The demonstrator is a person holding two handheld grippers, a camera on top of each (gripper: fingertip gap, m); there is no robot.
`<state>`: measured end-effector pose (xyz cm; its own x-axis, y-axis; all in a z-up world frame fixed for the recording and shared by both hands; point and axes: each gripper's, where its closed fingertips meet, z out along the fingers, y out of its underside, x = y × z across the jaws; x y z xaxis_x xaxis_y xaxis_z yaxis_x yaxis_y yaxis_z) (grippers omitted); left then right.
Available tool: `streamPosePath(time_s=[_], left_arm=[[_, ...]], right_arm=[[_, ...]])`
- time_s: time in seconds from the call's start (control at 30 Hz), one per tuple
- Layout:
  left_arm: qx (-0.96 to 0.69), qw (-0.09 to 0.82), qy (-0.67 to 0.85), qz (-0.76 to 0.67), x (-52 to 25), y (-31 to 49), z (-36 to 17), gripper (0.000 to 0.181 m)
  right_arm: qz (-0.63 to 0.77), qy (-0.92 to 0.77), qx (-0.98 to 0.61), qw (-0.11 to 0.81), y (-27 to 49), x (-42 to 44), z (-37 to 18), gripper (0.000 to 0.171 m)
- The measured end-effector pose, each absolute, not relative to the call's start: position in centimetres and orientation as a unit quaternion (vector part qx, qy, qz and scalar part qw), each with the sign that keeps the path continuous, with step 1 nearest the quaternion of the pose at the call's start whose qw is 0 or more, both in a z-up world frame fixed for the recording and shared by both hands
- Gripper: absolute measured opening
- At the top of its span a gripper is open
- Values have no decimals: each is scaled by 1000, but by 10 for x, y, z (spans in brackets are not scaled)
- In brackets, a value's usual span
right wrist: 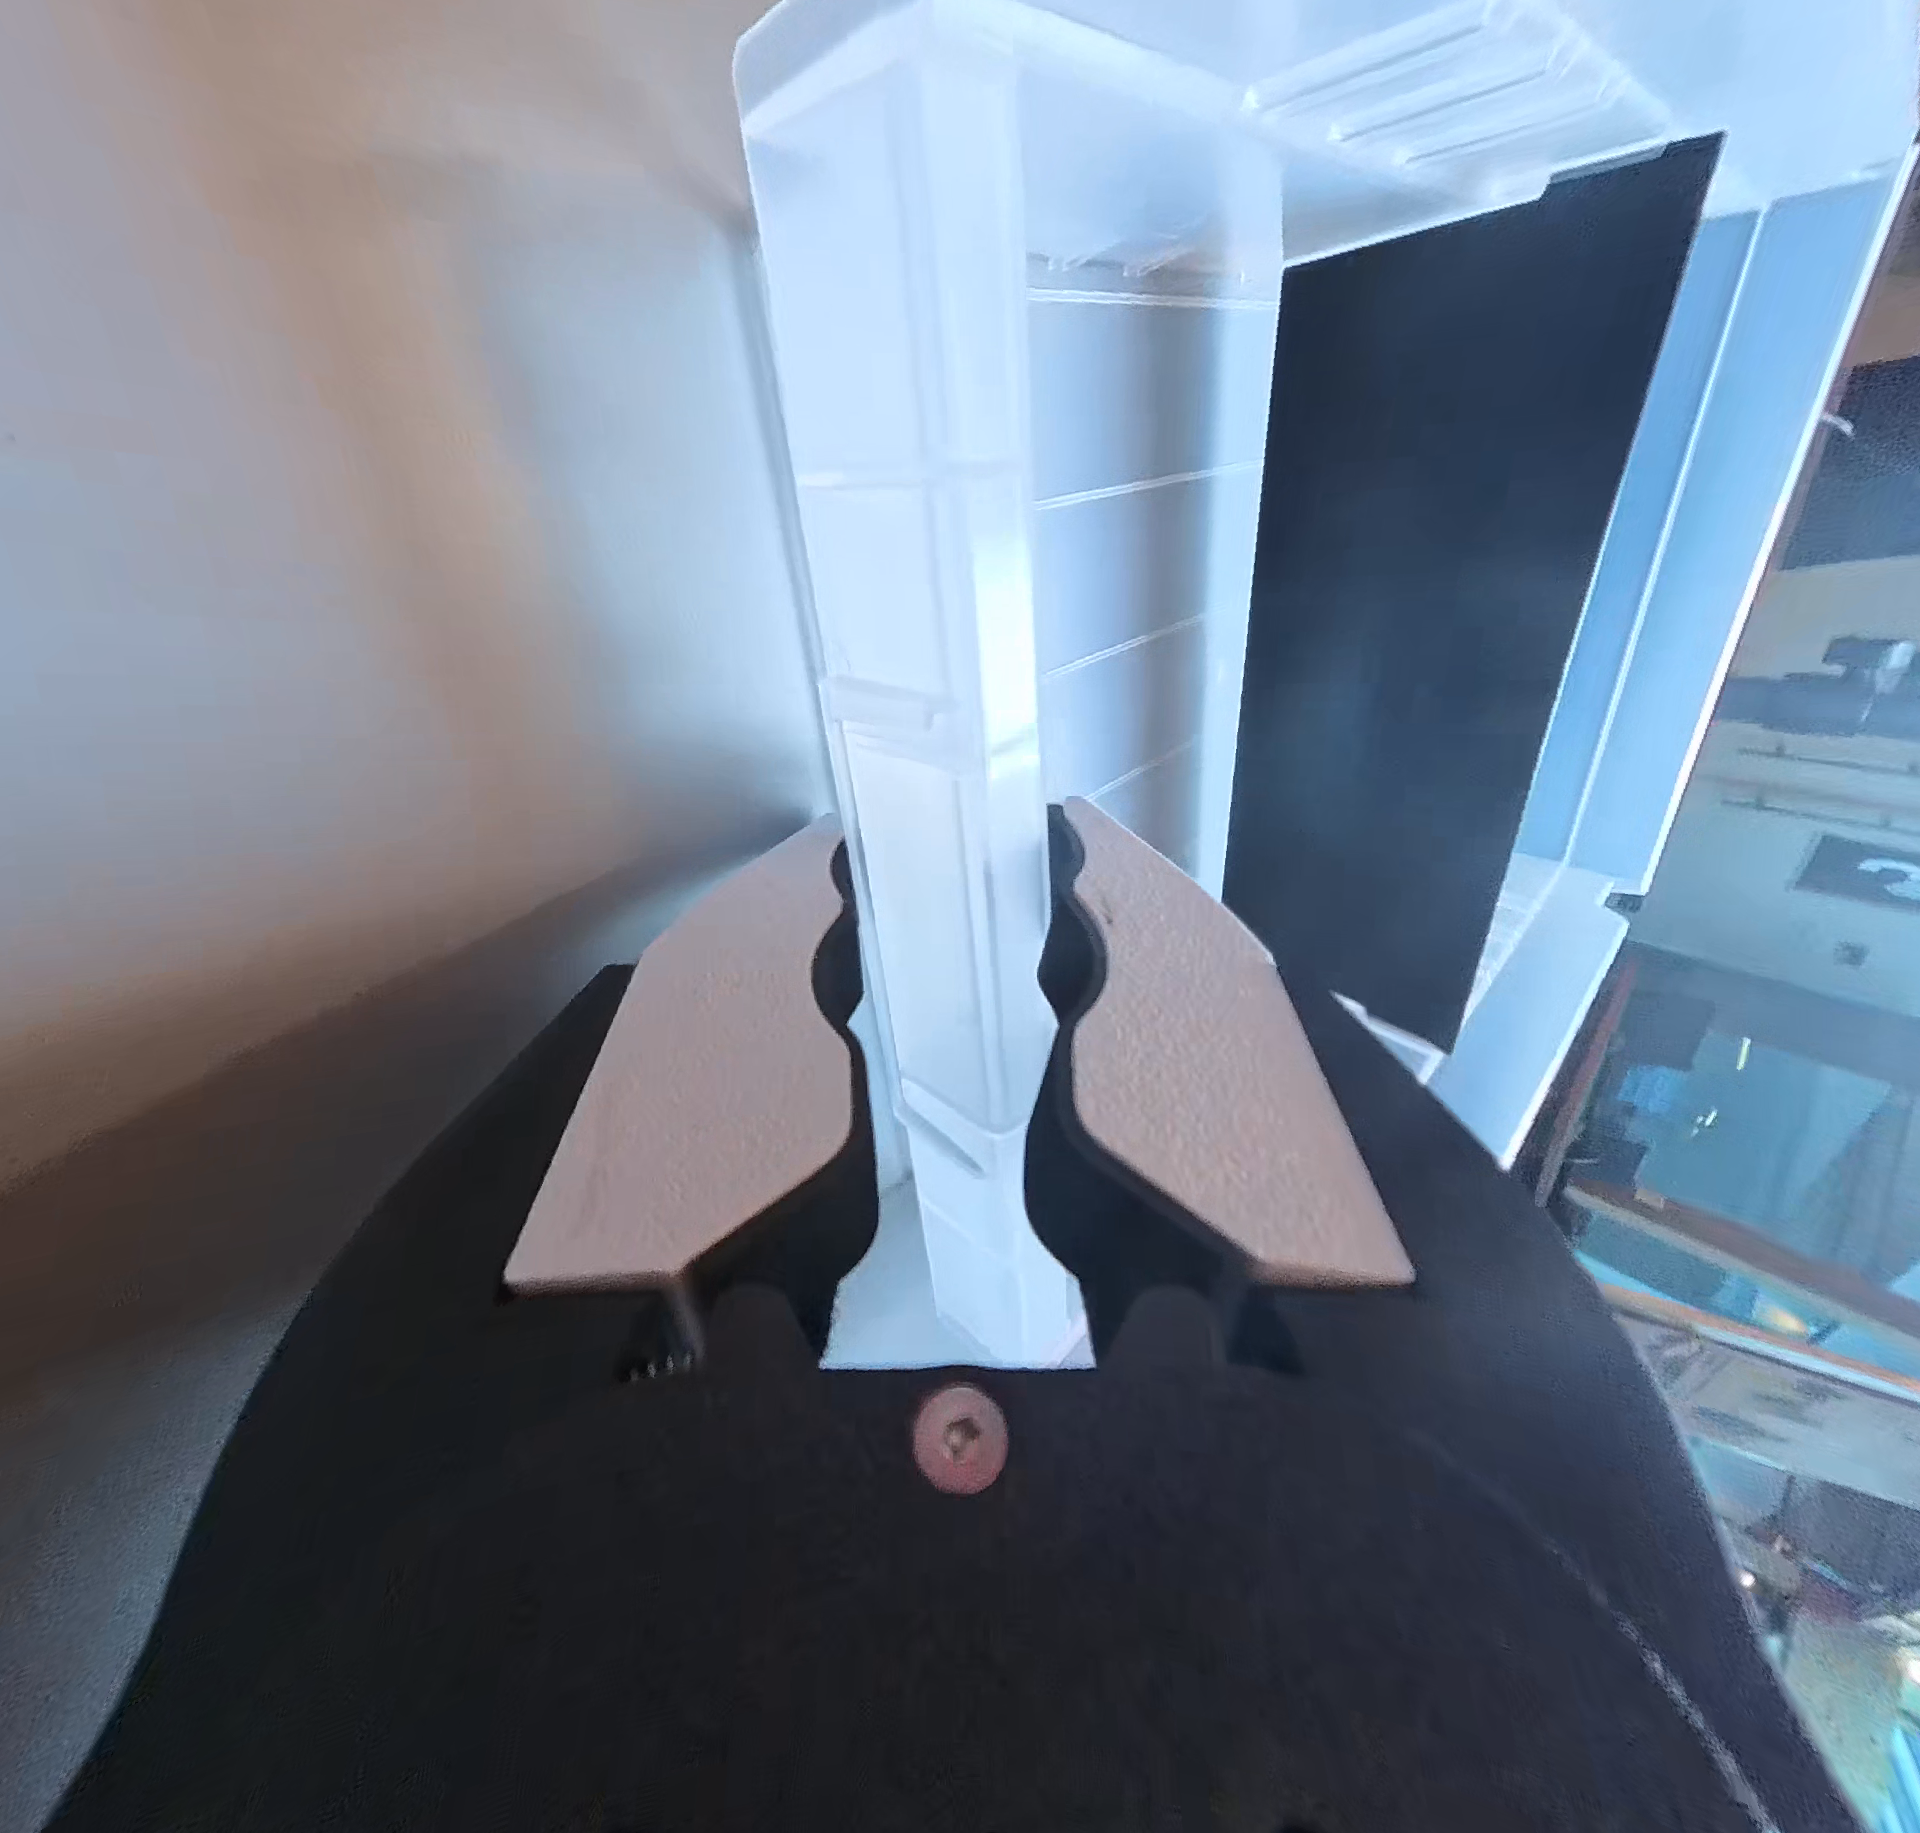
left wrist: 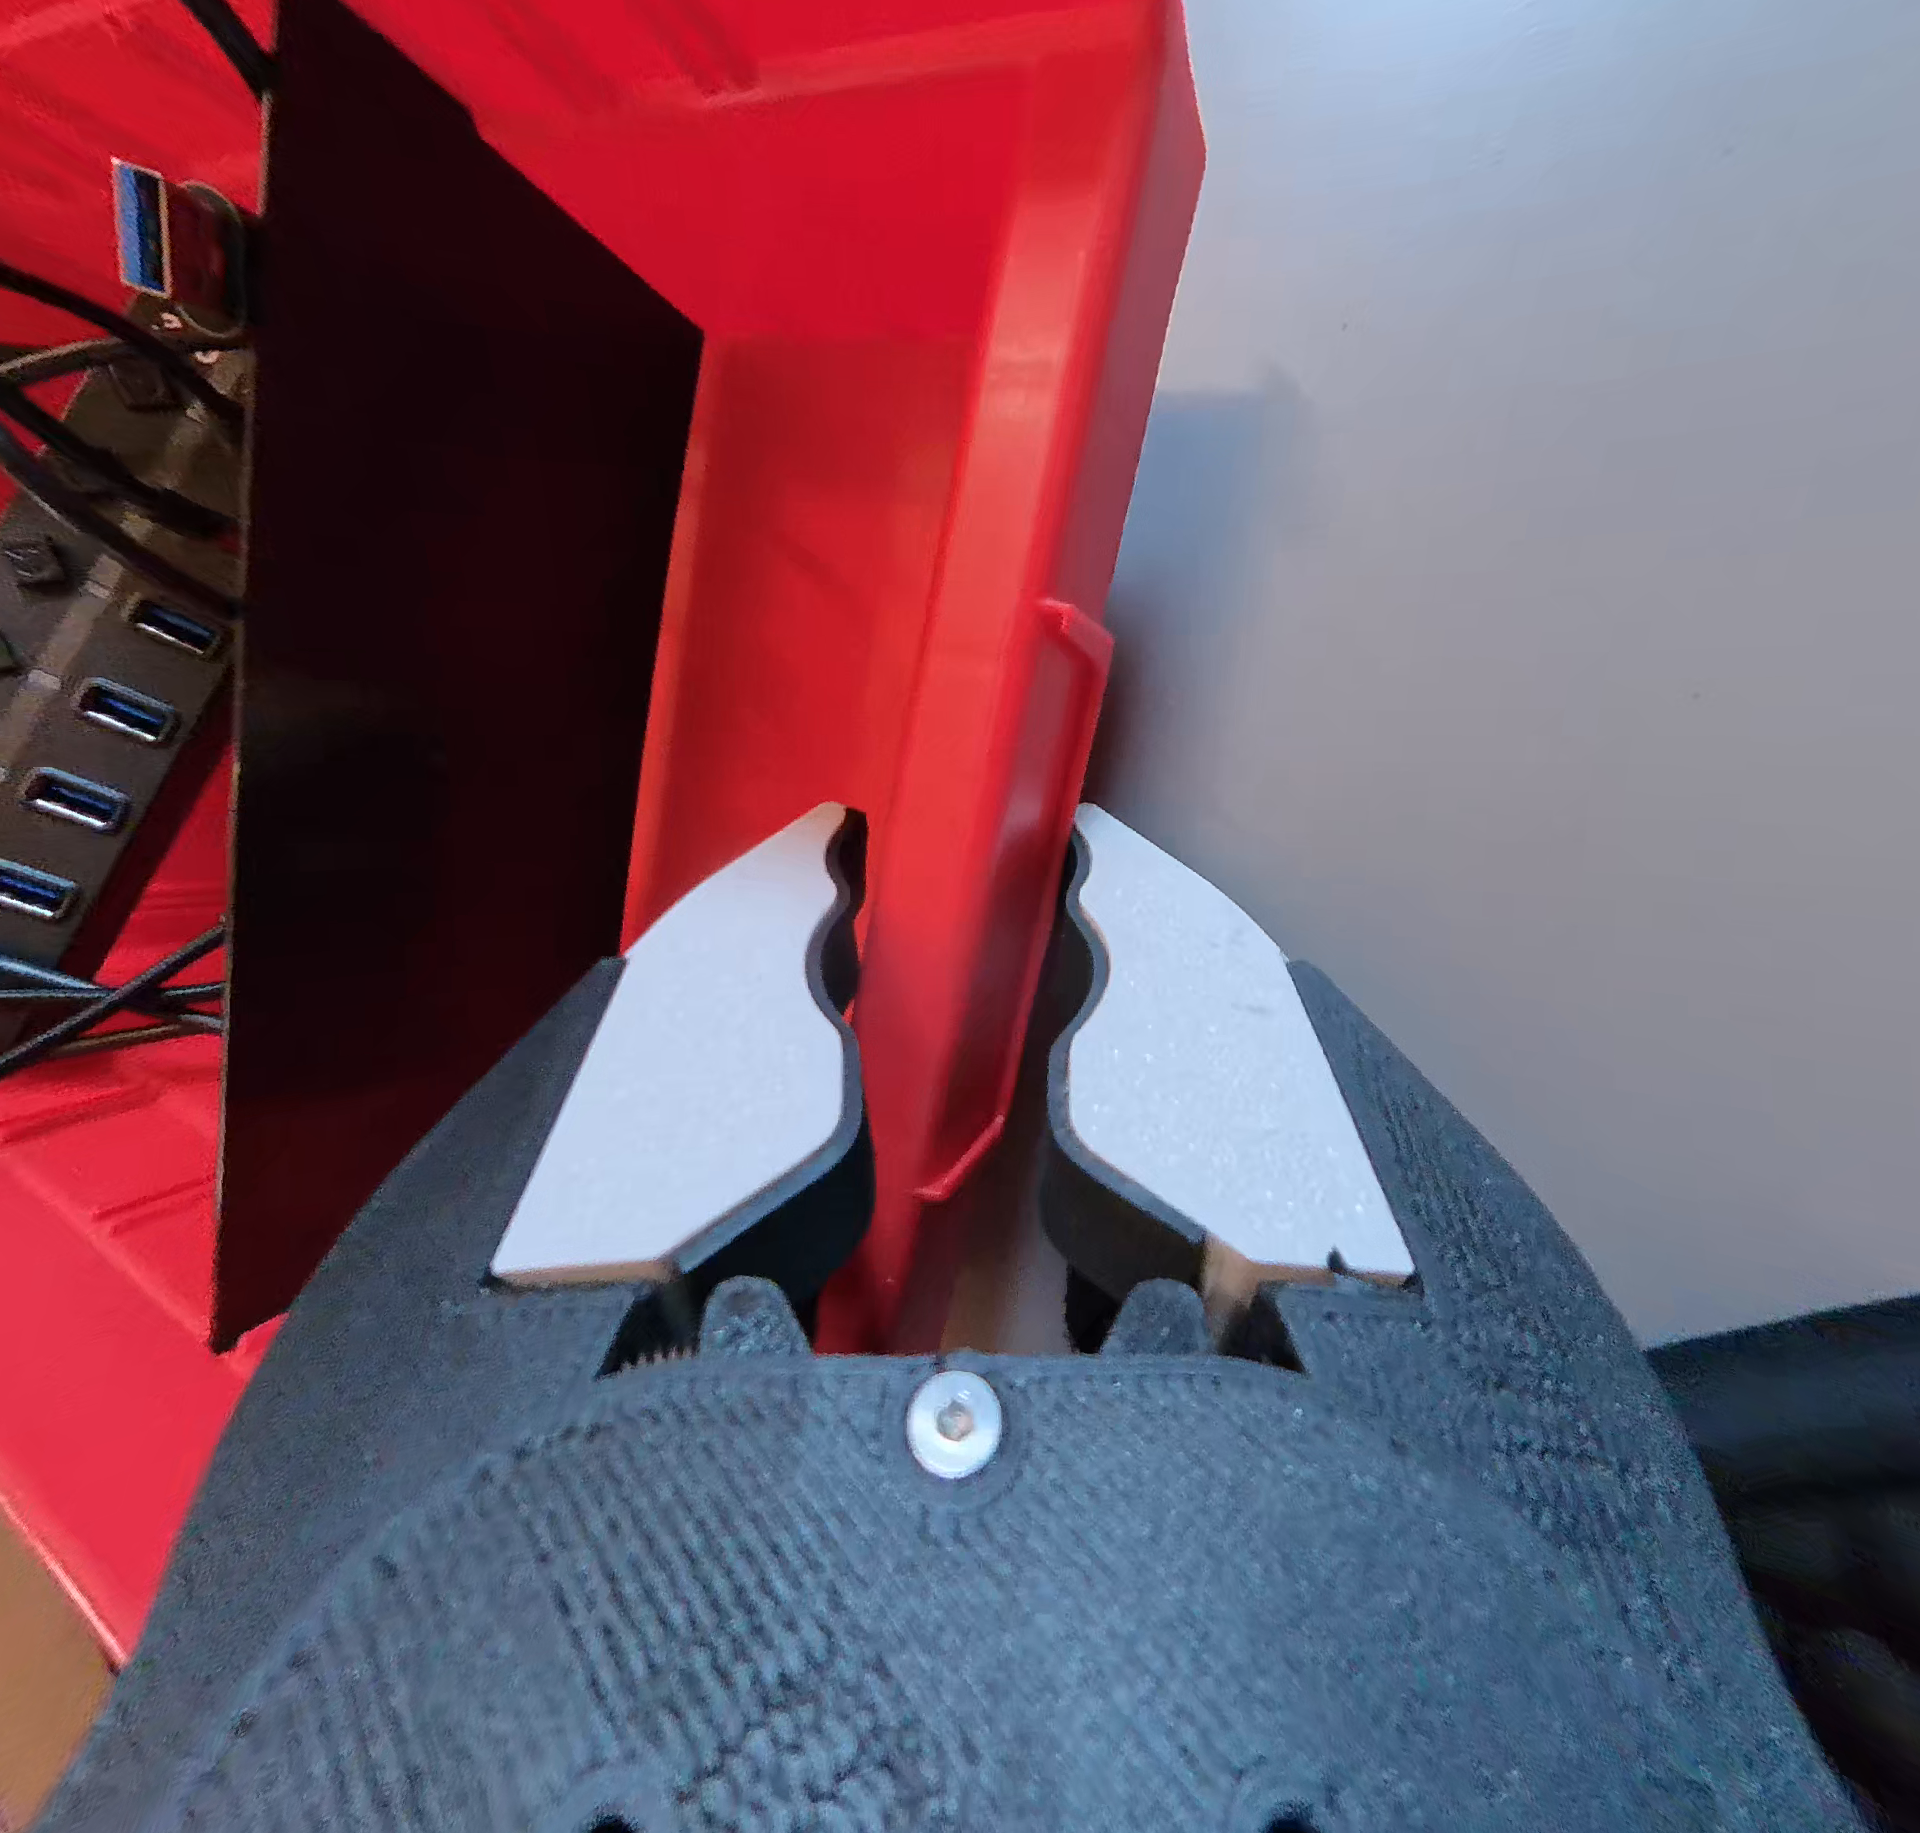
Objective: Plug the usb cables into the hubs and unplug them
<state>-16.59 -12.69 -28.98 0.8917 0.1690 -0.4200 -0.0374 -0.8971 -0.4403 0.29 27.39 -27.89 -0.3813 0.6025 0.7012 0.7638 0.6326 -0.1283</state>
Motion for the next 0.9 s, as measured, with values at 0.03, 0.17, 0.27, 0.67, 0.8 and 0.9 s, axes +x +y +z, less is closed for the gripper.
streamPosePath(time_s=[0.03,0.17,0.27,0.67,0.8,0.9], left_arm=[[-945,223,-38,236,-163,-129,-290,35],[-944,230,-37,235,-160,-135,-289,35],[-943,232,-35,236,-171,-131,-289,36],[-904,254,-19,343,-195,-147,-277,49],[-920,271,-35,280,-191,-142,-282,43],[-922,265,-44,278,-194,-138,-283,38]], right_arm=[[-106,-821,-420,371,271,7,-278,32],[-105,-817,-429,371,263,18,-278,32],[-111,-816,-429,371,265,7,-279,32],[-38,-793,-452,406,258,-3,-271,50],[-28,-778,-456,431,268,-3,-268,33],[-21,-777,-460,428,276,-5,-268,33]])
